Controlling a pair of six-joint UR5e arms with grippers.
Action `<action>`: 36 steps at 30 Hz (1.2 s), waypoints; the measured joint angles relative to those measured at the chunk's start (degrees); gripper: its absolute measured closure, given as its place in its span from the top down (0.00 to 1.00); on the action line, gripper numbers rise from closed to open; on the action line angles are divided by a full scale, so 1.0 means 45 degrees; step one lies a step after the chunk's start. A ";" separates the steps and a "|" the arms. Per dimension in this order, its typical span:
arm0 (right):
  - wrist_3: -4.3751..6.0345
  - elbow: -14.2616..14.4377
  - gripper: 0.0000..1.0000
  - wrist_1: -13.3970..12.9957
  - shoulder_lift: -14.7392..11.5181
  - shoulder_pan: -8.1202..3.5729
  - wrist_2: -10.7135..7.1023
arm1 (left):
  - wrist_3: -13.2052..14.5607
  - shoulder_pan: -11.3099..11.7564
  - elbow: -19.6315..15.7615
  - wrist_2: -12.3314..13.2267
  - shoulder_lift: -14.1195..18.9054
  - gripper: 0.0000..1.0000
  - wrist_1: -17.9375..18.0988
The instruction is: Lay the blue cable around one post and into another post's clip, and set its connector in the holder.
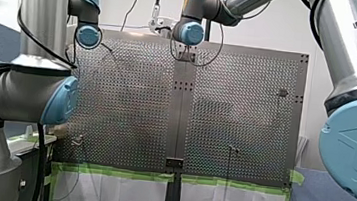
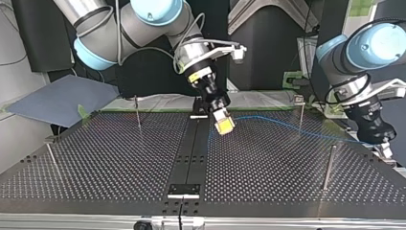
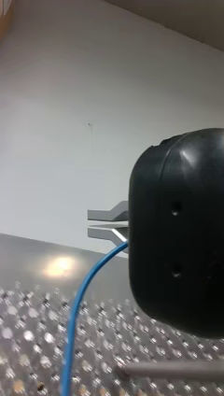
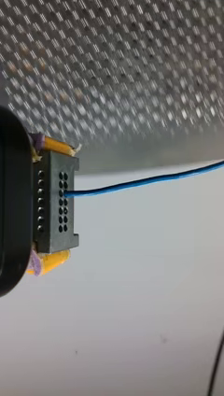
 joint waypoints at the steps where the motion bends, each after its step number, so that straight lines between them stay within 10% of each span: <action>1: 0.0022 -0.0109 0.00 -0.0029 0.0007 0.0014 -0.0019 | -0.0005 0.0094 0.0039 0.0059 -0.0017 0.08 0.0001; 36: 0.0278 -0.2239 0.00 0.0452 0.2135 0.0363 -0.0386 | -0.0151 0.0604 0.1255 0.1147 -0.2102 0.08 0.0879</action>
